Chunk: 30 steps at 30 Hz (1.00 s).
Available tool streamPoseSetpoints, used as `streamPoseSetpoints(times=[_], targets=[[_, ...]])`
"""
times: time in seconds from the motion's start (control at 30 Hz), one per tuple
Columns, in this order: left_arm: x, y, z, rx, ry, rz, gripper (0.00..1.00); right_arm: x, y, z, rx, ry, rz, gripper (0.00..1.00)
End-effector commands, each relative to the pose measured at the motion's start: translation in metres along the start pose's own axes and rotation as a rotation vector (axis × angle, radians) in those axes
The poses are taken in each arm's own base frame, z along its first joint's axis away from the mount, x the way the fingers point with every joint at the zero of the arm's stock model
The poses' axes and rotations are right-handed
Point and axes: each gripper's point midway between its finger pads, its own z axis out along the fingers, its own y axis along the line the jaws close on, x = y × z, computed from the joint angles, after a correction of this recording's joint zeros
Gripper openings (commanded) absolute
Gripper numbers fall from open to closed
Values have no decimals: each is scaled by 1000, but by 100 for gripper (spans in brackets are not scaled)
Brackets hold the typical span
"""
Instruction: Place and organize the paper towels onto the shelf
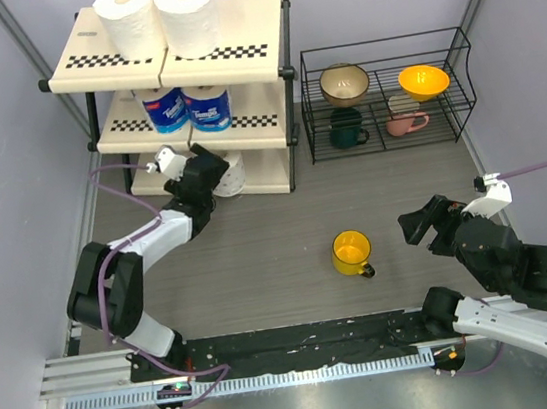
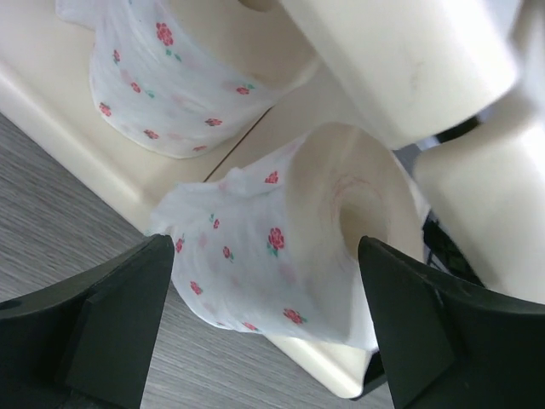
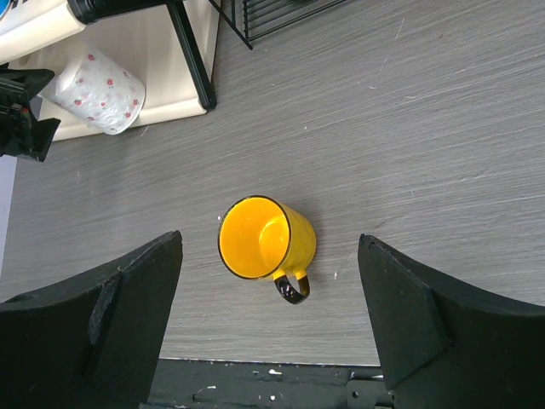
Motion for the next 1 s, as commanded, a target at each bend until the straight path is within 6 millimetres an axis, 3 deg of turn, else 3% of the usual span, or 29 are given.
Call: streamPoseSetpoints(times=[0.0, 0.3, 0.37, 0.43, 0.47, 0.53, 0.6, 0.63, 0.7, 0.73, 0.8, 0.83, 0.9, 0.93, 0.97], targets=[[-47, -39, -23, 143, -98, -143, 95, -10, 2, -2, 2, -35, 33, 89], [-60, -23, -65, 198, -94, -192, 95, -14, 4, -2, 2, -41, 30, 89], [-67, -23, -80, 227, -85, -202, 95, -12, 8, 1, 4, -28, 2, 89], [-60, -8, -89, 193, -52, -168, 95, -12, 14, 5, 14, -18, -33, 90], [-70, -9, -101, 212, -55, -173, 96, -9, 17, 9, 30, -2, -65, 91], [-65, 9, -112, 159, -18, -116, 98, -1, 34, 23, 60, 51, -156, 93], [-78, 15, -132, 157, -21, -103, 100, 5, 62, 41, 29, 71, -188, 93], [-72, 30, -138, 112, 10, -57, 100, 10, 74, 46, -9, 90, -214, 93], [-85, 32, -159, 130, 9, -48, 100, 10, 104, 61, -81, 65, -191, 93], [-80, 46, -166, 91, 46, -7, 100, 20, 115, 73, -85, 91, -222, 93], [-85, 58, -187, 77, 73, 21, 100, 22, 142, 88, -127, 84, -239, 93], [-87, 60, -195, 84, 78, 23, 100, 39, 152, 104, -119, 126, -278, 93], [-92, 67, -214, 106, 85, 16, 100, 40, 180, 118, -175, 108, -275, 93], [-93, 70, -219, 115, 85, 14, 100, 59, 188, 135, -168, 148, -308, 93], [-94, 73, -223, 119, 84, 12, 100, 57, 206, 139, -205, 128, -302, 93]])
